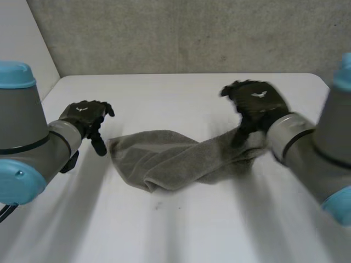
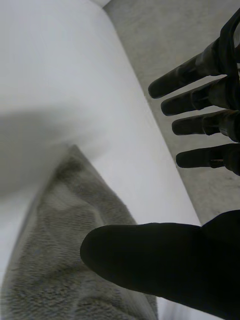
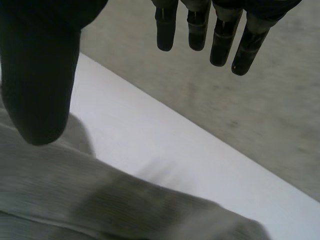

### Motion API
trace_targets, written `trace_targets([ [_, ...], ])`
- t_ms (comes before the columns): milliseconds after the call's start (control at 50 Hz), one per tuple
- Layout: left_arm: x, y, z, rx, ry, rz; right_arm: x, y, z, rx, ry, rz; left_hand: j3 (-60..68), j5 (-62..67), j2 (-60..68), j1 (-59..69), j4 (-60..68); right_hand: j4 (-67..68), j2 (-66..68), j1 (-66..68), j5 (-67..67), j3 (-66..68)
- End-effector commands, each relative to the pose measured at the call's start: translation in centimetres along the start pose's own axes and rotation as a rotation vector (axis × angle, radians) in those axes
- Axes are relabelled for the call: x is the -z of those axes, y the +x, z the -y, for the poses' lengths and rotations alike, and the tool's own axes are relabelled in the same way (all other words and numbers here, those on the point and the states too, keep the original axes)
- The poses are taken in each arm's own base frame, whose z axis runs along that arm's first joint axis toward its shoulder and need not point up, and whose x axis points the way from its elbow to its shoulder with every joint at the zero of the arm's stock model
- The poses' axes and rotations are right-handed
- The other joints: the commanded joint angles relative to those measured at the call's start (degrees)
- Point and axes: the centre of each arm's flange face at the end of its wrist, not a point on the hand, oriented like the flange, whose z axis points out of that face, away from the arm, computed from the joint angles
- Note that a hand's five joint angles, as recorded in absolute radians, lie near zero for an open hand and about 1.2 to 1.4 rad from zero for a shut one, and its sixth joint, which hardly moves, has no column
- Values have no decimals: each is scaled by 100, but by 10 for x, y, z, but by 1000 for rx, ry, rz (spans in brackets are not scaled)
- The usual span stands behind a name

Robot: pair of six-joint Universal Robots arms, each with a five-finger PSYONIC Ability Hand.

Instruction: Fold the towel.

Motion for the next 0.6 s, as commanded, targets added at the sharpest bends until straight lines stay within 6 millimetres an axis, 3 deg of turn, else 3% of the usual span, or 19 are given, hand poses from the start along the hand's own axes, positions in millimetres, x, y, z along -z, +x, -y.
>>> trace_targets([
  [20, -9, -17, -13, 130, -45, -27, -3, -65, -20, -86, -48, 170, 253, 275, 266, 217, 262, 340, 332, 484, 347, 453],
  [80, -13, -25, -16, 198, -58, -33, -6, -76, -27, -99, -63, 196, 253, 275, 266, 217, 262, 358, 350, 502, 365, 471],
  [120, -15, -29, -18, 221, -63, -40, -7, -100, -39, -108, -88, 252, 253, 275, 266, 217, 262, 358, 350, 502, 365, 471],
  [180, -17, -36, -21, 248, -73, -50, -12, -117, -52, -102, -104, 284, 269, 292, 283, 234, 278, 408, 400, 552, 415, 521],
  [400, -16, -40, -32, 264, -105, -59, -35, -145, -81, -87, -39, 314, 269, 292, 283, 234, 279, 1451, 1443, 1595, 1458, 1565],
  [440, -16, -38, -32, 262, -108, -63, -42, -148, -89, -80, -38, 311, 269, 292, 283, 234, 279, 2303, 2295, 2447, 2310, 2417],
  [460, -15, -36, -33, 260, -111, -69, -42, -148, -89, -80, -38, 311, 253, 275, 266, 217, 262, 2309, 2301, 2453, 2316, 2422],
  [500, -14, -34, -34, 259, -112, -74, -46, -146, -87, -38, -16, 291, 253, 275, 266, 217, 262, 5921, 5913, 6065, 5928, 6034],
  [560, -10, -29, -36, 256, -118, -85, -47, -141, -79, -19, 5, 261, 253, 275, 266, 217, 262, 6660, 6652, 6804, 6667, 6773],
  [600, -8, -24, -37, 251, -122, -95, -45, -126, -50, -23, 86, 189, 253, 275, 266, 217, 262, 6660, 6652, 6804, 6667, 6773],
])
